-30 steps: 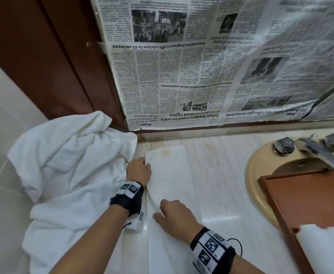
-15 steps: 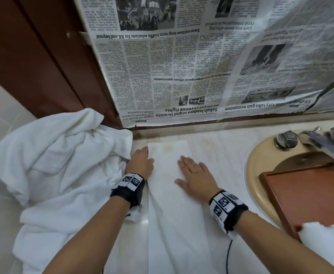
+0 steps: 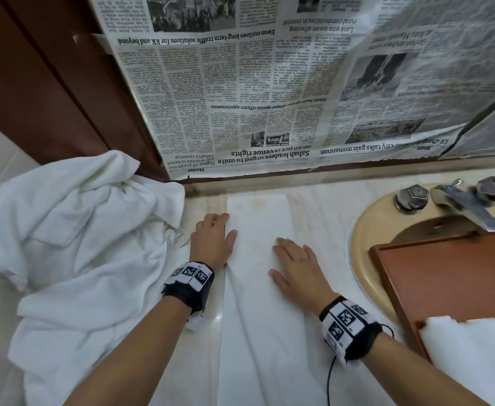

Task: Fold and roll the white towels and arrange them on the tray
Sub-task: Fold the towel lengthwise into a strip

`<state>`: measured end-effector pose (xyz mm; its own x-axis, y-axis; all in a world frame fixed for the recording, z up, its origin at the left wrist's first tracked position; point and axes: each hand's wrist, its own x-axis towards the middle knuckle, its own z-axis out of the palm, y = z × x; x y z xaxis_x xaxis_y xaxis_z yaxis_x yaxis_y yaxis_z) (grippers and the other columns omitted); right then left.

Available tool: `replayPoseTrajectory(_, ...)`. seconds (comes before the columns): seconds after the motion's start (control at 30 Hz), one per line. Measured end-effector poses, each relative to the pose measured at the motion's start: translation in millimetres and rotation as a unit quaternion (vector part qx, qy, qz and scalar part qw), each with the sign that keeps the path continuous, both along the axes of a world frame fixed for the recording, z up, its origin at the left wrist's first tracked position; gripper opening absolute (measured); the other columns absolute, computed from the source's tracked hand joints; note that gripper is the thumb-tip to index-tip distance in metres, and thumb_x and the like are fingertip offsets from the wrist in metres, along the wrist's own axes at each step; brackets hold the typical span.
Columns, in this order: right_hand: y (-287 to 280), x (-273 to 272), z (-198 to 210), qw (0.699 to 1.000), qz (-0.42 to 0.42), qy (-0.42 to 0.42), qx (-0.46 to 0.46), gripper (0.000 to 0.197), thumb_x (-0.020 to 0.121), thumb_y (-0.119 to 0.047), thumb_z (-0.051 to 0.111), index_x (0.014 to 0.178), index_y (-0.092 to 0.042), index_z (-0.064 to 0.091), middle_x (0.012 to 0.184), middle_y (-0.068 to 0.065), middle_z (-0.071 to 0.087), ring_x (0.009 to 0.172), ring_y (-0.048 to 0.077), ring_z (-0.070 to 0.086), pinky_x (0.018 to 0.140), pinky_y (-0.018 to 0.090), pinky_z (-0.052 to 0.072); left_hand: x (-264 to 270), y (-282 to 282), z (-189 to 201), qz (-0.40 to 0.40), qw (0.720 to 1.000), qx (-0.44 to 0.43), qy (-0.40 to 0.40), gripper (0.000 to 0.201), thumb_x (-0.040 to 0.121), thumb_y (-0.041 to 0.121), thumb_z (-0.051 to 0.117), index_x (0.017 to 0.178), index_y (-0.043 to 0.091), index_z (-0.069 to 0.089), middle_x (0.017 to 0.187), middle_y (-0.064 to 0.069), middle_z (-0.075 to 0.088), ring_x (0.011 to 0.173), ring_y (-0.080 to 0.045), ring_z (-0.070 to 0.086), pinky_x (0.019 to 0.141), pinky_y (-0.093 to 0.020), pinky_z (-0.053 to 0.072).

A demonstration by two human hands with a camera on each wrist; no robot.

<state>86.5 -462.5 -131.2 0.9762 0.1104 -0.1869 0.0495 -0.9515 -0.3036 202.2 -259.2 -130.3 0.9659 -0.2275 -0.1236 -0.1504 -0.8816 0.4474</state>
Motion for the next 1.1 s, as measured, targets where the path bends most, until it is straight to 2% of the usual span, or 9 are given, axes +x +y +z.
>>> replayPoseTrajectory(0.1,5.7,-34.7,2.5,0.998,-0.023,-0.060,0.019,0.055,0.091,-0.044,0.038,0.127,-0.009,0.062,0.138,0.009,0.058,0.122,0.025,0.059,0.102,0.045,0.048,-33.1,11.0,4.7,-0.001,0.995,-0.098,-0.019,0.040,0.094,0.022,0.060,0.133,0.015,0.058,0.128,-0.009,0.054,0.113,-0.028,0.053,0.100,-0.037,0.043)
replayPoseTrajectory(0.17,9.5,-57.4,1.2,0.997,-0.017,-0.074,0.022,0.051,0.090,-0.044,0.042,0.121,-0.011,0.065,0.132,0.008,0.063,0.114,0.024,0.063,0.093,0.042,0.053,-62.0,19.7,6.9,-0.003,0.993,-0.118,-0.001,0.030,0.093,0.024,0.064,0.123,0.020,0.065,0.112,-0.005,0.060,0.099,-0.020,0.059,0.094,-0.032,0.047)
replayPoseTrajectory(0.3,13.3,-88.8,4.7,0.997,0.000,-0.062,0.044,0.046,0.090,-0.045,0.041,0.114,-0.015,0.066,0.125,0.005,0.062,0.107,0.025,0.063,0.087,0.041,0.052,-113.4,24.9,8.2,0.008,0.990,-0.135,0.044,0.021,0.094,0.028,0.064,0.114,0.025,0.071,0.090,0.000,0.061,0.078,-0.008,0.058,0.088,-0.034,0.050)
replayPoseTrajectory(0.43,30.0,-124.4,14.5,0.996,-0.002,0.038,0.077,0.053,0.091,-0.056,0.036,0.118,-0.018,0.060,0.115,-0.001,0.052,0.105,0.021,0.052,0.087,0.035,0.042,-141.7,16.9,11.3,0.019,0.990,-0.121,0.064,0.031,0.094,0.042,0.061,0.123,0.031,0.062,0.092,0.004,0.060,0.084,-0.010,0.058,0.083,-0.028,0.047)
replayPoseTrajectory(0.53,41.8,-143.6,18.9,0.991,-0.030,0.095,0.095,0.030,0.096,-0.044,0.050,0.111,-0.019,0.053,0.106,-0.004,0.044,0.100,0.018,0.049,0.086,0.032,0.042,-160.0,9.1,12.0,0.000,0.993,-0.085,0.086,0.036,0.092,0.054,0.057,0.123,0.035,0.058,0.095,0.006,0.058,0.088,-0.011,0.058,0.082,-0.030,0.049)
replayPoseTrajectory(0.77,56.2,-176.3,44.8,0.961,-0.105,0.143,0.214,0.022,0.096,-0.031,0.054,0.083,-0.021,0.040,0.075,-0.003,0.050,0.063,0.014,0.044,0.060,0.029,0.037,-166.7,3.0,17.7,0.056,0.992,-0.053,0.100,0.039,0.083,0.053,0.065,0.086,0.017,0.050,0.083,0.001,0.059,0.072,-0.018,0.055,0.062,-0.030,0.041)
replayPoseTrajectory(0.87,76.2,-197.4,65.3,0.961,-0.092,0.099,0.240,0.013,0.097,-0.030,0.055,0.099,-0.017,0.050,0.080,0.000,0.059,0.064,0.014,0.049,0.064,0.031,0.044,-169.3,1.5,24.3,0.048,0.991,-0.042,0.122,0.031,0.082,0.039,0.065,0.079,0.011,0.054,0.074,0.000,0.056,0.066,-0.019,0.052,0.058,-0.026,0.038)
replayPoseTrajectory(0.97,100.0,-217.1,76.4,0.974,-0.081,0.106,0.185,0.032,0.095,-0.032,0.056,0.122,-0.017,0.048,0.087,-0.001,0.057,0.071,0.016,0.051,0.061,0.029,0.041,-170.7,12.6,22.1,0.055,0.986,-0.077,0.134,0.036,0.084,0.032,0.060,0.062,0.013,0.039,0.060,0.000,0.042,0.054,-0.019,0.041,0.051,-0.026,0.029)
replayPoseTrajectory(1.1,125.5,-245.0,80.9,0.979,-0.086,0.126,0.135,0.037,0.095,-0.029,0.053,0.128,-0.017,0.044,0.088,0.000,0.054,0.078,0.023,0.056,0.057,0.029,0.037,-170.0,31.1,23.9,0.066,0.983,-0.108,0.135,0.040,0.091,0.037,0.046,0.063,0.009,0.040,0.061,-0.004,0.043,0.053,-0.016,0.035,0.051,-0.028,0.026)
